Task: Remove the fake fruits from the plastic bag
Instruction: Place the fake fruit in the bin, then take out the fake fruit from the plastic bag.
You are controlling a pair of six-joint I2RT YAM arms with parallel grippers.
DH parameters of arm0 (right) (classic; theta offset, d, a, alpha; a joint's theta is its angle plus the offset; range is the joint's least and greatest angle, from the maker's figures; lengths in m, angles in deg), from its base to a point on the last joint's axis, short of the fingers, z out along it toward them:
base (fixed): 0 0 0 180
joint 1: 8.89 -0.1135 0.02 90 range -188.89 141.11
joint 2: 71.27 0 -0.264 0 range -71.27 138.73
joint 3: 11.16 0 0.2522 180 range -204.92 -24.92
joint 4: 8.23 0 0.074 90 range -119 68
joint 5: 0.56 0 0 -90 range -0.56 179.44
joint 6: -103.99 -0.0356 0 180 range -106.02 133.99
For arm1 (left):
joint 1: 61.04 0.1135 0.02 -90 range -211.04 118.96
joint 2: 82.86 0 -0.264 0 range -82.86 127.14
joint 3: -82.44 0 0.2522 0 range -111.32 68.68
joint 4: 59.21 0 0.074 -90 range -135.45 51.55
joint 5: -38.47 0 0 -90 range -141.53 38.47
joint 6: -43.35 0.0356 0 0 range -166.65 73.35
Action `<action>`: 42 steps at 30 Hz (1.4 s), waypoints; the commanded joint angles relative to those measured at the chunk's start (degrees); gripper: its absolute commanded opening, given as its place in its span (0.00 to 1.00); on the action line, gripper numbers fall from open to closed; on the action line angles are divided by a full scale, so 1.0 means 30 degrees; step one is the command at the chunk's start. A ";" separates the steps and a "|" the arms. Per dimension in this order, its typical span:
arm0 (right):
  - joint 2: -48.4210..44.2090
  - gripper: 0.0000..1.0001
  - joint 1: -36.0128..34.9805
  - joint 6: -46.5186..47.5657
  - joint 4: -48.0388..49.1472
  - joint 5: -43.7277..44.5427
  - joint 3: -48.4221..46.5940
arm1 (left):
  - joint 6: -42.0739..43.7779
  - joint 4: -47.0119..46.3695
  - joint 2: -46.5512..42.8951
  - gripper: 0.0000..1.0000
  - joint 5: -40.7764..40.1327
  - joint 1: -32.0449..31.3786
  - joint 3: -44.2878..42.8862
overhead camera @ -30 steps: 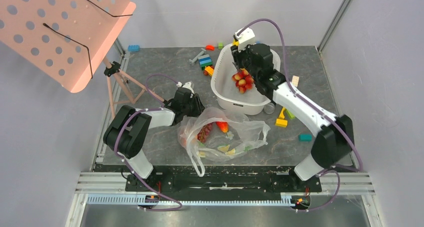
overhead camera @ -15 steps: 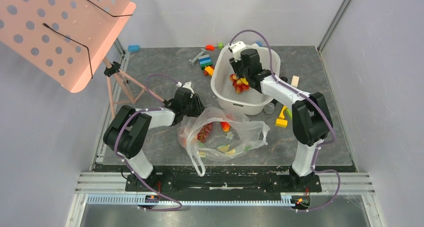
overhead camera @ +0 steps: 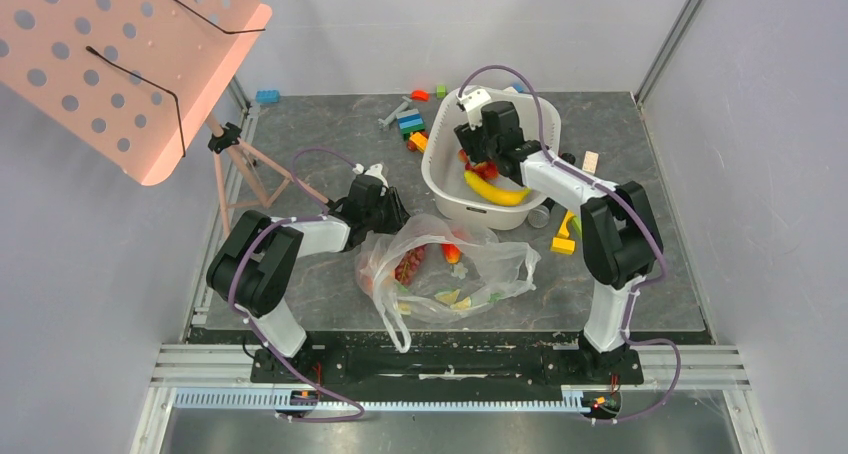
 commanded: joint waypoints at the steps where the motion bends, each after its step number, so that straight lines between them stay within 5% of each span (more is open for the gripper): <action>1: -0.2019 0.67 0.0047 0.0121 0.0307 -0.0395 0.0119 | 0.0185 -0.0420 -0.0133 0.39 -0.0270 -0.0073 -0.0247; 15: -1.2293 0.67 -0.0485 -0.3564 -0.1327 -0.0155 0.4917 | 0.0150 -0.0313 -0.0069 0.39 -0.0329 -0.0115 -0.0306; 31: -1.9127 0.60 -1.1262 -0.8562 -0.6559 0.1870 0.8255 | 0.0011 -0.0223 -0.0145 0.41 -0.0431 -0.0102 -0.0247; 42: -1.8697 0.49 -1.5018 -0.9637 -0.3851 -0.0761 1.1911 | -0.0029 -0.0253 -0.0023 0.42 -0.0256 -0.0109 -0.0277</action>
